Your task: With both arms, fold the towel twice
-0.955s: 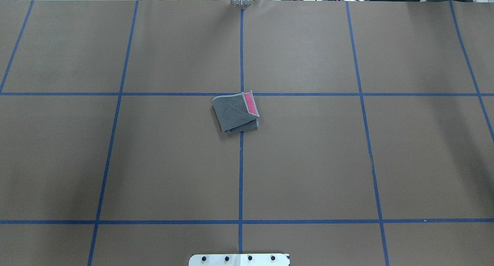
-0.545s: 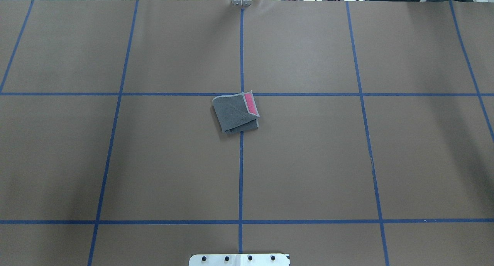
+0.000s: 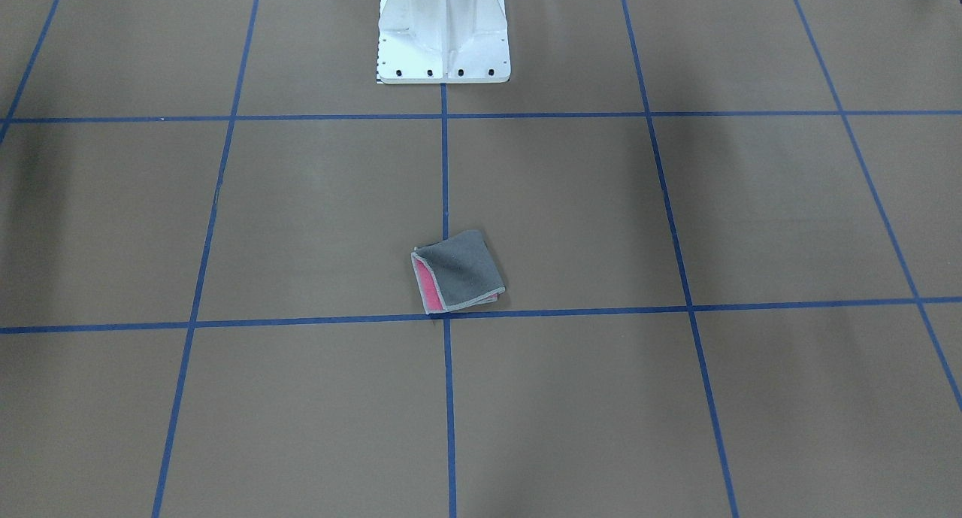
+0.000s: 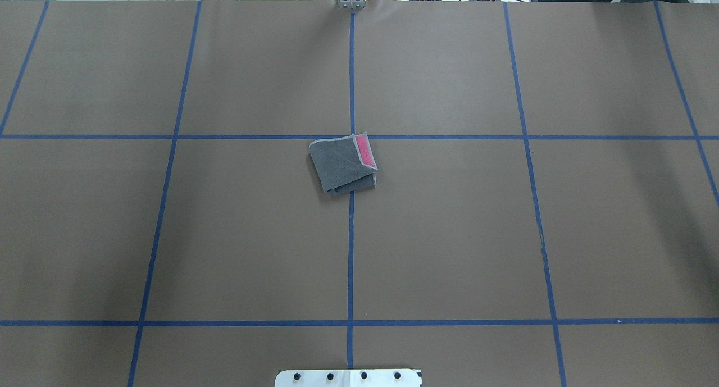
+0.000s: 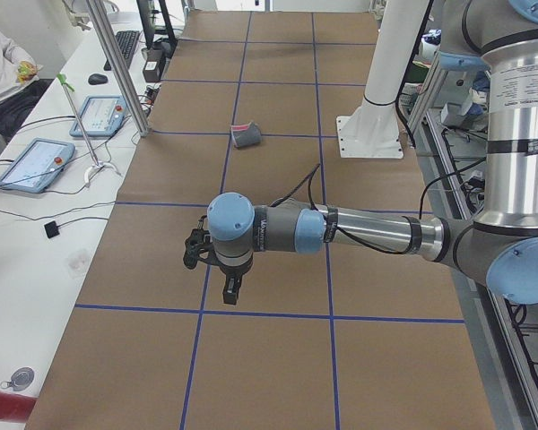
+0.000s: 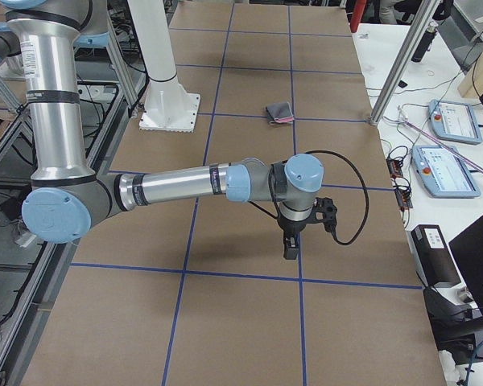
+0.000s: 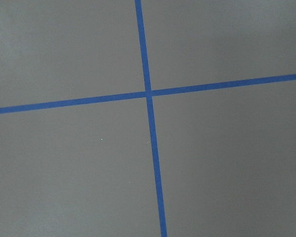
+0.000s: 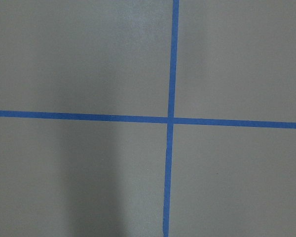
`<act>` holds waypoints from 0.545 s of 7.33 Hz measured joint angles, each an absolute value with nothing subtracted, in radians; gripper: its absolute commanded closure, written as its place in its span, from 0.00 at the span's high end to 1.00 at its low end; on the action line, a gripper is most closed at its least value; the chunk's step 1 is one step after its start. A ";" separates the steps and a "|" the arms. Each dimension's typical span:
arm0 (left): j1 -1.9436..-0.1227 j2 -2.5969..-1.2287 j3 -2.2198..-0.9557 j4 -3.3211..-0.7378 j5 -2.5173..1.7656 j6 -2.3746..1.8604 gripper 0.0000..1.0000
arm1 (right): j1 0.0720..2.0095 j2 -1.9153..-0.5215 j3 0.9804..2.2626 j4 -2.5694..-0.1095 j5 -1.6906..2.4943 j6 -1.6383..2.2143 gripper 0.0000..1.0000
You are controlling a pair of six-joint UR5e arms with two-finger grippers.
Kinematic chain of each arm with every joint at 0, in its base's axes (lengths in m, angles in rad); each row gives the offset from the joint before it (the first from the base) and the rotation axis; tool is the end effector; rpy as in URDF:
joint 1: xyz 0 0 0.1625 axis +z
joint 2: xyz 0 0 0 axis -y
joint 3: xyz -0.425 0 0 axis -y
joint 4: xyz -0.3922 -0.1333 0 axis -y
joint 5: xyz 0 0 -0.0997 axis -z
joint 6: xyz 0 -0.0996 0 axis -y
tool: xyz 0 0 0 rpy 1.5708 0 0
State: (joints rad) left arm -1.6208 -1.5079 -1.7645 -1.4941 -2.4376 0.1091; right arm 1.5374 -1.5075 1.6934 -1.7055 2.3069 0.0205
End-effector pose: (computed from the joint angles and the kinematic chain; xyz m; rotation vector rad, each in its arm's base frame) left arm -0.0806 -0.4617 0.5945 0.1194 0.8600 0.0788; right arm 0.0492 -0.5176 0.5828 0.0290 -0.7370 -0.0311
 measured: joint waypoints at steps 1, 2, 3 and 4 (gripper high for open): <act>-1.620 -1.509 -1.767 -1.494 -2.438 0.108 1.00 | 1.537 -1.507 1.694 -1.705 2.306 0.020 1.00; -1.619 -1.509 -1.770 -1.495 -2.438 0.107 1.00 | 1.537 -1.507 1.694 -1.705 2.307 0.020 1.00; -1.619 -1.507 -1.774 -1.497 -2.437 0.106 1.00 | 1.537 -1.507 1.694 -1.706 2.307 0.020 1.00; -1.618 -1.506 -1.775 -1.497 -2.438 0.106 1.00 | 1.537 -1.508 1.693 -1.706 2.307 0.020 1.00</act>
